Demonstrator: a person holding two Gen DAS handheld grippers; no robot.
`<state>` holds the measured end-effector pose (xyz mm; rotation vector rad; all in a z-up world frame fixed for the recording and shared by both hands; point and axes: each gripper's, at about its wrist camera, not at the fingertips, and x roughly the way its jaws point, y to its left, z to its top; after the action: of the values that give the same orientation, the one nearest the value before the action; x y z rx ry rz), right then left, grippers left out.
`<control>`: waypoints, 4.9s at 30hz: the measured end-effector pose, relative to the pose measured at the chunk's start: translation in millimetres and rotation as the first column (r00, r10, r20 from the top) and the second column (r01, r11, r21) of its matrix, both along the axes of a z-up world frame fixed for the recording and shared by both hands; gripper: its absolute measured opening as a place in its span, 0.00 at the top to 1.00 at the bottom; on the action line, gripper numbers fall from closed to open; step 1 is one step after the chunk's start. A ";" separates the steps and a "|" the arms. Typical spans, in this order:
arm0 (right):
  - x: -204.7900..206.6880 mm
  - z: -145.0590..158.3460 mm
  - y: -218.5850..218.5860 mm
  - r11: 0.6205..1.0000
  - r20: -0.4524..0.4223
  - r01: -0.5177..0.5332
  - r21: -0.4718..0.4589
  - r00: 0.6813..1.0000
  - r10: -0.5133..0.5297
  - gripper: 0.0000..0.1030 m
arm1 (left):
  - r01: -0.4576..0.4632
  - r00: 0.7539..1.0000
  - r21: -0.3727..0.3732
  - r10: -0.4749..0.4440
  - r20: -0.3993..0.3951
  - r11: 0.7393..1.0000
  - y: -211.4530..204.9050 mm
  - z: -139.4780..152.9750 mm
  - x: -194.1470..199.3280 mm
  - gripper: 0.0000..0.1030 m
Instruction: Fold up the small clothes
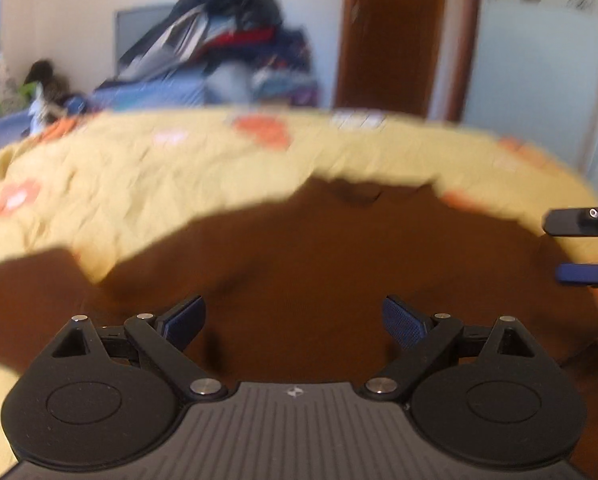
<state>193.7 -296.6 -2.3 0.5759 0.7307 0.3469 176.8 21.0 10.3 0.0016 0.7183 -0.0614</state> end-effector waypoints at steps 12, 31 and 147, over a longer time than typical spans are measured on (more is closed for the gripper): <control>-22.3 -0.3 26.4 0.949 0.093 0.003 -0.315 0.995 0.028 0.00 | 0.039 0.997 0.139 -0.048 0.062 0.990 17.8 -1.3 -51.5 0.05; -65.2 -28.4 56.1 0.854 0.116 -0.034 -0.518 0.987 0.110 0.00 | -0.565 0.736 -0.597 0.674 -0.052 0.570 334.6 18.7 -72.7 0.05; 14.5 15.7 -2.1 0.985 -0.046 -0.121 -0.126 0.992 0.116 0.44 | 0.026 1.000 0.024 -0.026 0.004 0.999 30.9 -2.3 10.2 0.20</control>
<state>208.3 -298.7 13.4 0.4191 0.8206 0.3969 187.0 51.9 8.0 0.0340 0.7146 -0.0778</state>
